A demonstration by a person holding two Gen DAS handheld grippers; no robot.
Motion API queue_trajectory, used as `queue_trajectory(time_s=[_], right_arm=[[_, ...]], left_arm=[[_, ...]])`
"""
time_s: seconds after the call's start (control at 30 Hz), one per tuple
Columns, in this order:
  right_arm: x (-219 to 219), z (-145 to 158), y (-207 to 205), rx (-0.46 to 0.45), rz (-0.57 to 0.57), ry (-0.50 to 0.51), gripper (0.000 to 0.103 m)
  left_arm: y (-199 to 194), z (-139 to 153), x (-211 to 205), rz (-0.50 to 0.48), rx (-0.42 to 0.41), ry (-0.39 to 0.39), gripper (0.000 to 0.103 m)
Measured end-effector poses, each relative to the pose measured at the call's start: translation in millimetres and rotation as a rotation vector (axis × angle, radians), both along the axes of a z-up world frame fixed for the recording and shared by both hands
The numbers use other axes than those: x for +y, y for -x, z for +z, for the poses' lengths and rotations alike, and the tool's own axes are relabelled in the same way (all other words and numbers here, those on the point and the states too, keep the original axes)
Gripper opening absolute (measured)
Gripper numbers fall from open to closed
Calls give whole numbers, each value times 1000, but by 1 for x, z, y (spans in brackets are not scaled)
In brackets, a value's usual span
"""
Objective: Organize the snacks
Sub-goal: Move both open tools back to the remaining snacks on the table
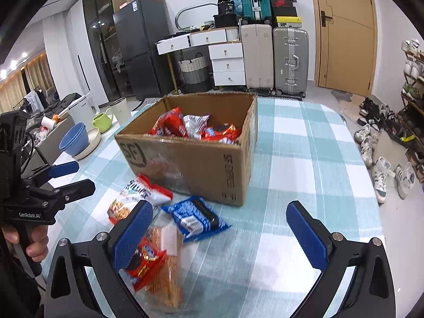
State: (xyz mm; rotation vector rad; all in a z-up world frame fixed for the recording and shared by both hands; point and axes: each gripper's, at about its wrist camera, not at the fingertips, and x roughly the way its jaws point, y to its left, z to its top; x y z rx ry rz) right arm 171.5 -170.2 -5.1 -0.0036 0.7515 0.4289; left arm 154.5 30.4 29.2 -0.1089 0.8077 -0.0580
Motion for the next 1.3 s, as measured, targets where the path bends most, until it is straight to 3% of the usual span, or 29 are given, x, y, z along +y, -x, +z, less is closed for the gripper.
queue_trajectory(time_s=[0.7, 1.3], right_arm=[[-12, -39, 35, 82, -16, 5, 102], [-30, -56, 39, 113, -68, 13, 102]], left_arm=[[30, -28, -38, -62, 79, 45, 102], [18, -49, -83, -203, 147, 121, 102]])
